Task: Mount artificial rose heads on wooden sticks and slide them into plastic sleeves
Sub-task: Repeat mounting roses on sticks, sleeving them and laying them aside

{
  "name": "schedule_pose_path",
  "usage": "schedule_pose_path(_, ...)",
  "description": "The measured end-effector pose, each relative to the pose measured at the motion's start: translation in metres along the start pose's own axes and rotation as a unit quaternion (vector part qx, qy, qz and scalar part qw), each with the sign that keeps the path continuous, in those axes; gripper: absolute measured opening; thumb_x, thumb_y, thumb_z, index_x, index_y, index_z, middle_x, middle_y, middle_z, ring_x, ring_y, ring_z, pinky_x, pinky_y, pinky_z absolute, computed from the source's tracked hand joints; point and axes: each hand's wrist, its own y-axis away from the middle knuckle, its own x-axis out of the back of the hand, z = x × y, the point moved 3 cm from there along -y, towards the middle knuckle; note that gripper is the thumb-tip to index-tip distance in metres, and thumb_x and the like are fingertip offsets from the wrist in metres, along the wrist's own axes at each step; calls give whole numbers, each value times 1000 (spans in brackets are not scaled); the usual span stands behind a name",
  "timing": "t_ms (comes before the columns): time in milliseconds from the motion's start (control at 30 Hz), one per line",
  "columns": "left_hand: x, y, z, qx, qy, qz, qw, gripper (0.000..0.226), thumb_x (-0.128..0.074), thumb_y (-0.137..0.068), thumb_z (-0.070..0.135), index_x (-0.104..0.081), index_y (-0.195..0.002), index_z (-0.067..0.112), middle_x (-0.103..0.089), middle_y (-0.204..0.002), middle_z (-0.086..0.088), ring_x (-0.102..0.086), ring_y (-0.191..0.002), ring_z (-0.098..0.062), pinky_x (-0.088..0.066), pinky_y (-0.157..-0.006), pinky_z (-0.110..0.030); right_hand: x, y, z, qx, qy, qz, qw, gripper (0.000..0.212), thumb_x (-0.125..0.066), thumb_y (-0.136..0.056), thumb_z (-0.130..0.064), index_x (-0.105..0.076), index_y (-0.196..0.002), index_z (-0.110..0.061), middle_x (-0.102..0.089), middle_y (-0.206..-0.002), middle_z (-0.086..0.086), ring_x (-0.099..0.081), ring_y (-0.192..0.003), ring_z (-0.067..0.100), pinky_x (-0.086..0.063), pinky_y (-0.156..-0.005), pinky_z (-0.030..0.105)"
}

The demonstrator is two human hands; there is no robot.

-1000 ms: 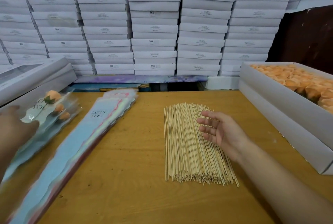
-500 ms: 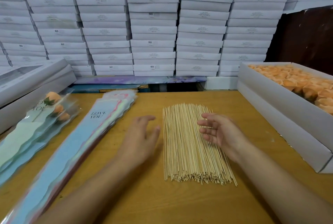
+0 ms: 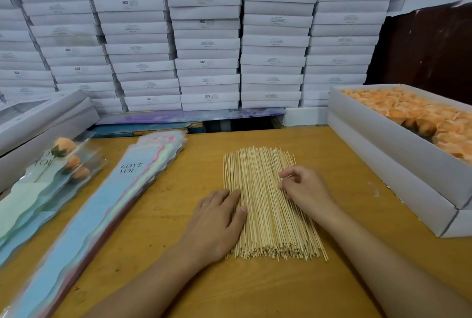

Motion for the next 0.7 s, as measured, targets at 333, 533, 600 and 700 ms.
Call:
schedule_pose_path(333, 0, 1, 2, 11, -11, -5, 1000, 60, -16, -104, 56, -25, -158, 33, -24, -165, 5, -15, -153, -15, -12, -125, -38, -2, -1, -14, 98, 200, -20, 975, 16, -55, -96, -23, -68, -105, -29, -65, -94, -17, -59, -81, 0, -44, -62, 17)
schedule_pose_path(533, 0, 2, 1, 13, 5, -5, 1000, 59, -16, -104, 56, -23, -159, 34, -23, -166, 7, -14, -153, -13, -10, -125, -36, 63, -31, -45, 66, 394, 66, 914, 25, -45, -95, -12, -67, -107, -10, -68, -103, 11, -63, -90, 29, -57, -80, 44)
schedule_pose_path(600, 0, 1, 1, 14, 4, -6, 1000, 59, -16, -104, 56, -23, -159, 34, -22, -166, 7, -13, -153, -13, -8, -125, -35, 102, -46, -51, 41, 425, 129, 895, 26, -47, -94, -9, -67, -111, -7, -67, -108, 14, -61, -98, 34, -55, -82, 42)
schedule_pose_path(700, 0, 2, 1, 15, 9, -7, 1000, 60, -15, -104, 57, -22, -159, 34, -20, -166, 7, -12, -154, -12, -7, -125, -33, 157, -66, -47, -16, 451, 175, 875, 29, -49, -92, -9, -63, -117, -6, -62, -116, 18, -56, -107, 39, -47, -77, 40)
